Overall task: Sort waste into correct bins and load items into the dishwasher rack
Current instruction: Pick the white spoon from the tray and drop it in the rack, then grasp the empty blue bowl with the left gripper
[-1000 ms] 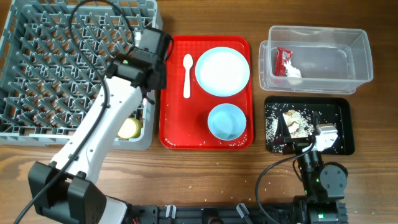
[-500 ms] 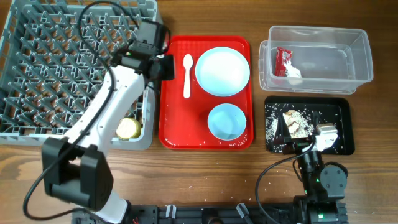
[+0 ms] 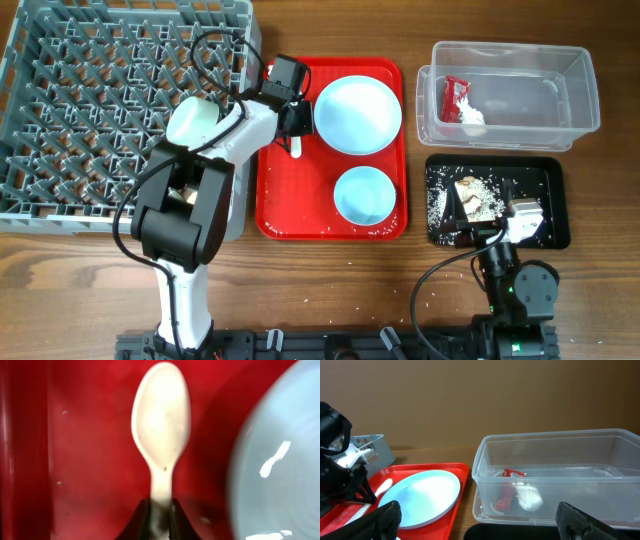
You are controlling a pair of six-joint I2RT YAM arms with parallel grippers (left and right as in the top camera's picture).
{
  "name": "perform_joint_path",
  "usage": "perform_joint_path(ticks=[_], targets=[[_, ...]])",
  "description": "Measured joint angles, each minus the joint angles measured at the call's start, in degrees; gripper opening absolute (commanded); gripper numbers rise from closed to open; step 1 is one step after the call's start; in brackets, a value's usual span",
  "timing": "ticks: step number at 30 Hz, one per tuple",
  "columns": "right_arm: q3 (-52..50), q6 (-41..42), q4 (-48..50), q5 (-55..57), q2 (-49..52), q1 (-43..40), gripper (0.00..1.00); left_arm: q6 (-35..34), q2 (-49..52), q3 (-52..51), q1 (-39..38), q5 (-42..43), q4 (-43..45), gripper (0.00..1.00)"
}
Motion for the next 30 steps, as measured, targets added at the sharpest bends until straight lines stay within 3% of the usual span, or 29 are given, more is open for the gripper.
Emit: perform_joint_path(ticks=[2, 7, 13, 16, 18, 19, 21, 24, 30], targets=[[0.0, 0.0, 0.0, 0.0, 0.0, 0.0, 1.00, 0.0, -0.9, 1.3, -0.4, 0.4, -2.2, 0.04], [0.0, 0.0, 0.0, 0.0, 0.0, 0.0, 1.00, 0.0, -5.4, 2.7, -0.5, -0.7, -17.2, 0.04], [0.0, 0.0, 0.0, 0.0, 0.0, 0.0, 1.00, 2.3, -21.9, 5.2, -0.6, -17.3, -31.5, 0.04], [0.0, 0.0, 0.0, 0.0, 0.0, 0.0, 1.00, 3.3, -22.1, 5.1, -0.4, -27.3, -33.0, 0.04], [0.0, 0.0, 0.0, 0.0, 0.0, 0.0, 1.00, 3.6, -21.3, 5.1, 0.1, -29.4, -32.8, 0.06], [0.0, 0.0, 0.0, 0.0, 0.0, 0.0, 1.00, 3.6, -20.2, 5.1, 1.0, -29.9, -32.5, 0.25], [0.0, 0.0, 0.0, 0.0, 0.0, 0.0, 1.00, 4.7, -18.5, 4.8, 2.4, -29.1, -31.5, 0.46], [0.0, 0.0, 0.0, 0.0, 0.0, 0.0, 1.00, 6.8, -18.4, 5.1, 1.4, -25.5, -32.0, 0.56], [0.0, 0.0, 0.0, 0.0, 0.0, 0.0, 1.00, 5.2, -21.9, 7.6, -4.9, -11.3, -24.3, 0.60]])
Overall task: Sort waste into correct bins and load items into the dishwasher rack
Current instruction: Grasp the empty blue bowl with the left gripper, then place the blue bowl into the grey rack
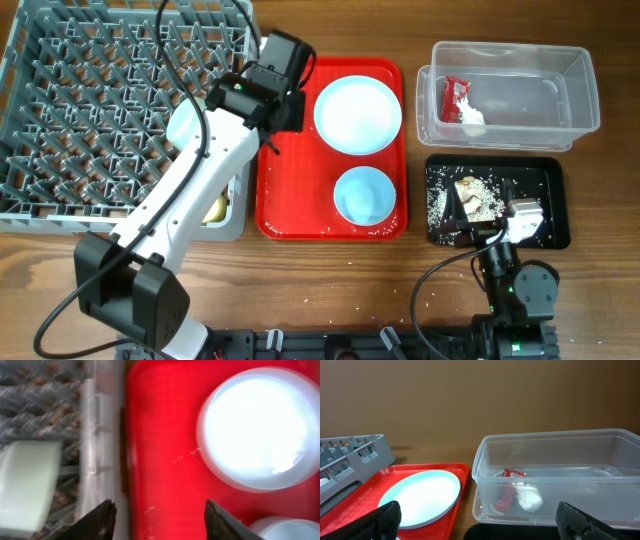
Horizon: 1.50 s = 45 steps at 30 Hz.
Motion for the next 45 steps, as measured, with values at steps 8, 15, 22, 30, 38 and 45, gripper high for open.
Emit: perform_joint_path(ticks=[8, 15, 22, 30, 38, 45], targets=[[0.0, 0.0, 0.0, 0.0, 0.0, 0.0, 1.00, -6.9, 18.1, 0.6, -0.8, 8.3, 17.1, 0.41], [0.0, 0.0, 0.0, 0.0, 0.0, 0.0, 1.00, -10.5, 25.7, 0.9, -0.7, 9.4, 17.0, 0.04], [0.0, 0.0, 0.0, 0.0, 0.0, 0.0, 1.00, -10.4, 20.3, 1.0, 2.7, 10.0, 9.5, 1.00], [0.0, 0.0, 0.0, 0.0, 0.0, 0.0, 1.00, -8.9, 14.7, 0.8, -2.0, 25.7, -10.3, 0.54], [0.0, 0.0, 0.0, 0.0, 0.0, 0.0, 1.00, -11.4, 12.5, -2.0, -13.7, 16.5, -10.4, 0.41], [0.0, 0.0, 0.0, 0.0, 0.0, 0.0, 1.00, -14.5, 13.2, -8.4, -13.3, 13.1, -3.5, 0.04]])
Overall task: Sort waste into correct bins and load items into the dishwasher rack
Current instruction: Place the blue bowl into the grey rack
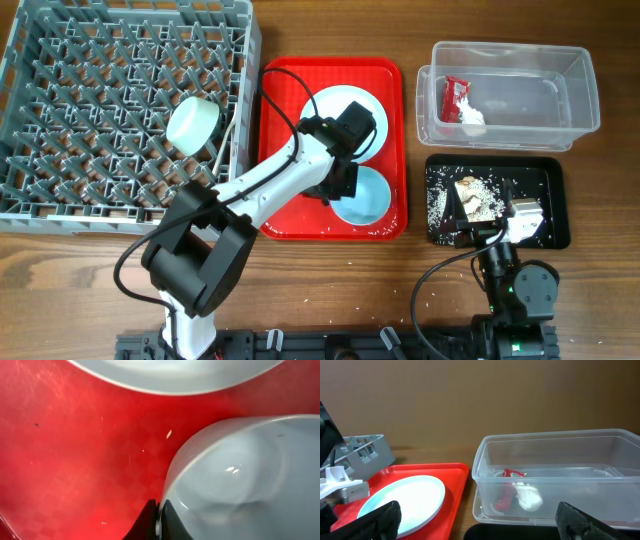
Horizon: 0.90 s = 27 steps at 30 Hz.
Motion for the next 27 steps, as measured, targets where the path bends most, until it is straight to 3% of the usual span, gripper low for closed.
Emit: perform_joint_path(ticks=[4, 8, 13, 16, 21, 27], targets=[[0.0, 0.0, 0.0, 0.0, 0.0, 0.0, 1.00, 0.2, 0.0, 0.0, 0.0, -0.3, -0.4, 0.04], [0.0, 0.0, 0.0, 0.0, 0.0, 0.0, 1.00, 0.4, -2.7, 2.7, 1.9, -6.0, -9.4, 0.04], [0.0, 0.0, 0.0, 0.0, 0.0, 0.0, 1.00, 1.4, -18.1, 12.8, 4.0, -28.9, -21.2, 0.04], [0.0, 0.0, 0.0, 0.0, 0.0, 0.0, 1.00, 3.4, -23.1, 13.3, 4.7, -48.4, -25.3, 0.04], [0.0, 0.0, 0.0, 0.0, 0.0, 0.0, 1.00, 5.2, -21.8, 9.4, 12.7, -67.5, -24.1, 0.04], [0.0, 0.0, 0.0, 0.0, 0.0, 0.0, 1.00, 8.7, -20.6, -0.9, 29.2, -73.6, -9.0, 0.04]])
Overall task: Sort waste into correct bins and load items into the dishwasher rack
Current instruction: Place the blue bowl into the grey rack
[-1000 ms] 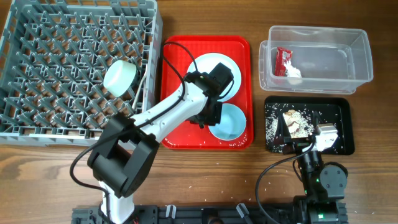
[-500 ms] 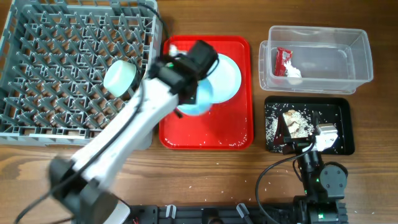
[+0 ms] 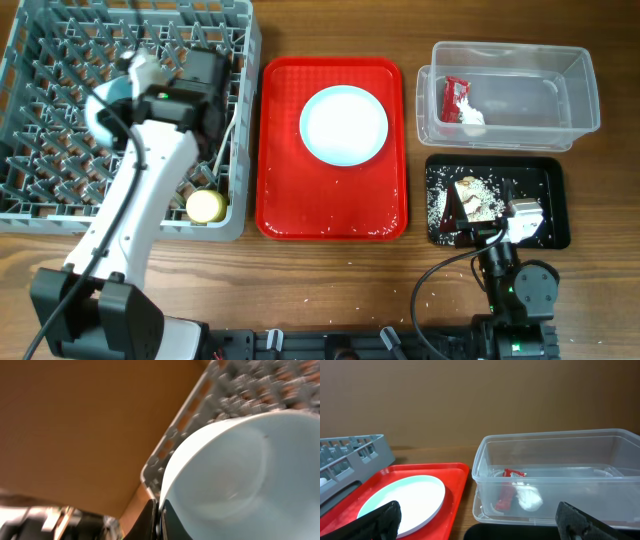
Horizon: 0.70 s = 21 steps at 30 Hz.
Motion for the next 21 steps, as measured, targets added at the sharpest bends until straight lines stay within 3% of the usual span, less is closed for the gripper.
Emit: perform_joint_path(ticks=[4, 13, 21], targets=[[0.0, 0.0, 0.0, 0.0, 0.0, 0.0, 1.00, 9.8, 0.2, -0.4, 6.6, 1.6, 11.5, 0.04], [0.0, 0.0, 0.0, 0.0, 0.0, 0.0, 1.00, 23.1, 12.2, -2.8, 7.1, 2.3, 23.1, 0.04], [0.0, 0.0, 0.0, 0.0, 0.0, 0.0, 1.00, 27.2, 13.0, -2.8, 6.2, 0.9, 26.1, 0.06]])
